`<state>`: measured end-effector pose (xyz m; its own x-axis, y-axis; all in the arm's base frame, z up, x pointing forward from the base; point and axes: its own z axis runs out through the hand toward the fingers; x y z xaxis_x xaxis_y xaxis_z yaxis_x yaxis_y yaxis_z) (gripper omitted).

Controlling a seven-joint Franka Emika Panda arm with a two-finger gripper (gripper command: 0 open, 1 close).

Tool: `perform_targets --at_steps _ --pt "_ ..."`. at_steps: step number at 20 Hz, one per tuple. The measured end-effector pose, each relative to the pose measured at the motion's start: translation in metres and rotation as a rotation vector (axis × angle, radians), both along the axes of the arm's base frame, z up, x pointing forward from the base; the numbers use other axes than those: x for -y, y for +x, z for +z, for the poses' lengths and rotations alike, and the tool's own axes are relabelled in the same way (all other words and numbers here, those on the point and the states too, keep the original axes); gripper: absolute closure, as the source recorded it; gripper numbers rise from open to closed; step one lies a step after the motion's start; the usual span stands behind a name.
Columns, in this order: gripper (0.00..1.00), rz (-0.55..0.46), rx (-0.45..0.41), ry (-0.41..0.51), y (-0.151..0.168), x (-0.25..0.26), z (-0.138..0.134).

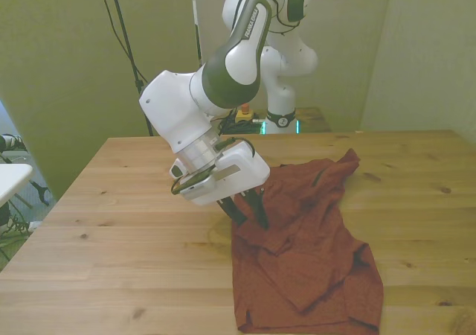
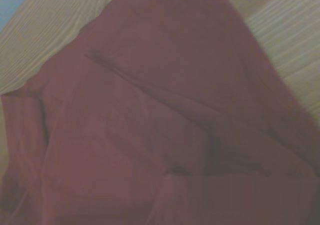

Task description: Unfold the shorts

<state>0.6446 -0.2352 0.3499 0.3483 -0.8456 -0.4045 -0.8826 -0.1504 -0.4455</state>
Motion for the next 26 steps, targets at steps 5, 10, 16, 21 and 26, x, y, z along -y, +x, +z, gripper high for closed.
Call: perform_targets --at_steps 5,10,16,21,26 --pt "1.00 0.000 0.000 -0.001 -0.001 0.002 -0.001" --pt "1.00 0.003 0.004 -0.001 0.000 0.001 -0.001" --pt "1.00 -0.001 0.030 0.019 0.001 -0.002 0.006" --pt "1.00 0.006 0.091 0.073 0.010 -0.017 0.031" --pt "1.00 0.075 0.132 0.115 0.032 -0.062 0.051"
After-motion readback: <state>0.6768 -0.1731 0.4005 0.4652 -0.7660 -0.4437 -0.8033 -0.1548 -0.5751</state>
